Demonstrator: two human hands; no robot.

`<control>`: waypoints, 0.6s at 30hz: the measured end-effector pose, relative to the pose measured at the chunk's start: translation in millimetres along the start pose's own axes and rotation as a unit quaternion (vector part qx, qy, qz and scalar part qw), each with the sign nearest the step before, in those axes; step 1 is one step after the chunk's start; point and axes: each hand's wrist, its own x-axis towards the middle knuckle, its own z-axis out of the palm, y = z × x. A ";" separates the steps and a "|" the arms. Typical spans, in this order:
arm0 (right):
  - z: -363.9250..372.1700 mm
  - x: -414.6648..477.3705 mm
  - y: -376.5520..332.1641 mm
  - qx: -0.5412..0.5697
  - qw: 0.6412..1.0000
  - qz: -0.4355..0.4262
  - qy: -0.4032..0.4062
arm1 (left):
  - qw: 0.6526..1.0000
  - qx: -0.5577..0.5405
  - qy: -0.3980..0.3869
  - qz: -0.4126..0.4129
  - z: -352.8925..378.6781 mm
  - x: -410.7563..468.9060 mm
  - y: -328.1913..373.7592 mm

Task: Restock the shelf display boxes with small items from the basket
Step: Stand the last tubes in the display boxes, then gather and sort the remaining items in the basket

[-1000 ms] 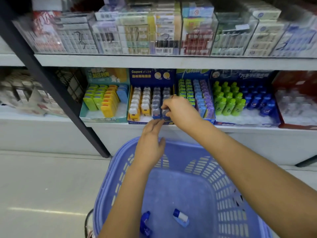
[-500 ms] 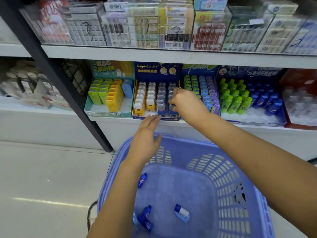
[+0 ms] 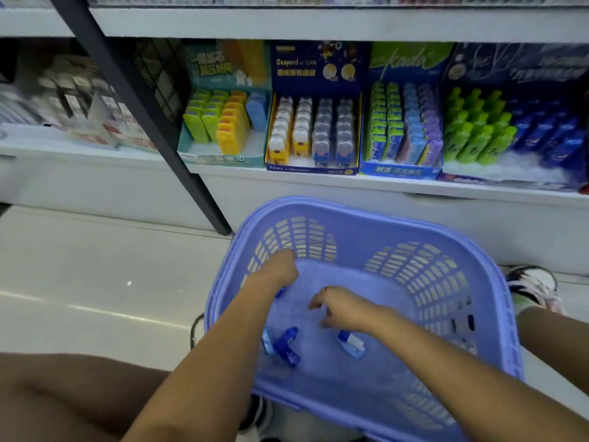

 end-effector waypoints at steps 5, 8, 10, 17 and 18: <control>56.5 24.9 -5.3 0.030 0.994 -0.044 -0.090 | 0.996 0.076 -0.033 -0.028 41.9 18.2 -23.2; 78.0 33.4 -5.1 -0.029 0.994 -0.077 -0.071 | 0.994 0.103 -0.033 -0.020 56.9 31.4 -28.3; 86.3 40.7 -2.8 -0.044 0.994 -0.087 -0.043 | 0.993 0.115 -0.023 -0.022 63.4 36.2 -29.5; 75.0 49.0 14.7 0.018 0.999 -0.012 -0.037 | 0.990 0.121 -0.048 -0.047 78.4 41.8 -30.0; 65.8 46.4 16.3 0.048 0.998 0.021 -0.040 | 0.993 0.094 -0.052 -0.051 74.5 41.7 -27.6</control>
